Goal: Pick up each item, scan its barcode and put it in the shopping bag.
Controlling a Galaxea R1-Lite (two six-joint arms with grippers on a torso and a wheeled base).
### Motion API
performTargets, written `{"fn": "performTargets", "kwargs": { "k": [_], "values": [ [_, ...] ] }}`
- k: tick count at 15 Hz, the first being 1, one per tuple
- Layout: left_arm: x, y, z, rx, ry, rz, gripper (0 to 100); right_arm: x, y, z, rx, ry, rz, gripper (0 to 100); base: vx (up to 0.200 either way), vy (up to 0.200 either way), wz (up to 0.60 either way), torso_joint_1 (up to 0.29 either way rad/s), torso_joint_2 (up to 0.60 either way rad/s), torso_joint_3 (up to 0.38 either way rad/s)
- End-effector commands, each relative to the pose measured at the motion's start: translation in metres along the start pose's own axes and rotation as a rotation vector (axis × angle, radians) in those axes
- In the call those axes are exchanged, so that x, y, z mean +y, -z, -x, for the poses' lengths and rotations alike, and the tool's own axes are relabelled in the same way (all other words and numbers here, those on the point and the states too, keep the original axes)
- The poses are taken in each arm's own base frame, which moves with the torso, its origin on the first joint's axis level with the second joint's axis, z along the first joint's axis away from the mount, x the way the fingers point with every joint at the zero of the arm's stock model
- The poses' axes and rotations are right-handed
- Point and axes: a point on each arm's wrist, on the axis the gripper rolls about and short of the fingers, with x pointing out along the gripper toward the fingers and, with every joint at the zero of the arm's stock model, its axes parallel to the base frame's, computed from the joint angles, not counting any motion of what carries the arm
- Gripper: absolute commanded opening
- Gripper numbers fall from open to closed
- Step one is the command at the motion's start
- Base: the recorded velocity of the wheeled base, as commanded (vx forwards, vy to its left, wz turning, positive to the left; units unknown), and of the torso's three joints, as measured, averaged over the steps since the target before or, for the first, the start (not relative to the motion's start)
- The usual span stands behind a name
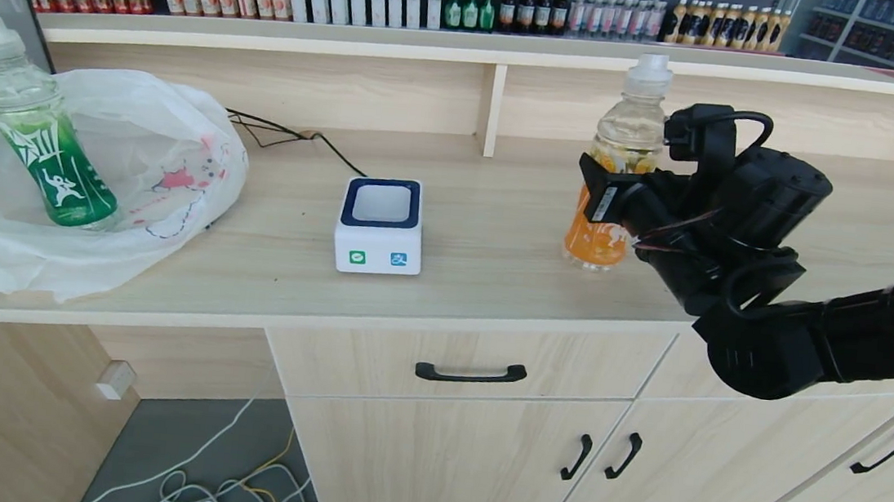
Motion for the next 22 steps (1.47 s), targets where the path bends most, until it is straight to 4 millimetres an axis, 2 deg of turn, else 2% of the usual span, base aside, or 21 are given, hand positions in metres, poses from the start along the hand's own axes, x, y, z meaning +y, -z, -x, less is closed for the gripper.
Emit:
{"fn": "performTargets", "kwargs": {
  "k": [1,5,8,12,13,14,17,20,21,22],
  "values": [
    [0.000,0.000,0.000,0.000,0.000,0.000,100,0.000,-0.005,0.001,-0.012,-0.001,-0.004,0,0.000,0.000,0.00,0.000,0.00,0.000],
    [0.000,0.000,0.000,0.000,0.000,0.000,100,-0.001,-0.006,0.001,-0.015,-0.002,-0.004,0,0.000,0.000,0.00,0.000,0.00,0.000],
    [0.000,0.000,0.000,0.000,0.000,0.000,100,-0.001,-0.015,0.004,-0.035,-0.014,-0.008,0,0.000,0.000,0.00,0.000,0.00,0.000],
    [0.000,0.000,0.000,0.000,0.000,0.000,100,0.002,-0.053,0.015,-0.069,-0.038,-0.021,0,0.000,0.000,0.00,0.000,0.00,0.000],
    [0.000,0.000,0.000,0.000,0.000,0.000,100,0.001,-0.055,0.016,-0.069,-0.041,-0.021,0,0.000,0.000,0.00,0.000,0.00,0.000],
    [0.000,0.000,0.000,0.000,0.000,0.000,100,-0.001,-0.072,0.024,-0.081,-0.054,-0.022,0,0.000,0.000,0.00,0.000,0.00,0.000],
    [0.000,0.000,0.000,0.000,0.000,0.000,100,0.002,-0.094,0.043,-0.107,-0.078,-0.038,0,0.000,0.000,0.00,0.000,0.00,0.000],
    [0.000,0.000,0.000,0.000,0.000,0.000,100,0.007,-0.090,0.074,-0.057,-0.113,-0.041,0,0.000,0.000,0.00,0.000,0.00,0.000],
    [0.000,0.000,0.000,0.000,0.000,0.000,100,0.008,-0.085,0.101,-0.019,-0.142,-0.038,0,0.000,0.000,0.00,0.000,0.00,0.000],
    [0.000,0.000,0.000,0.000,0.000,0.000,100,0.007,-0.082,0.118,-0.003,-0.159,-0.039,0,0.000,0.000,0.00,0.000,0.00,0.000]
  ]
}}
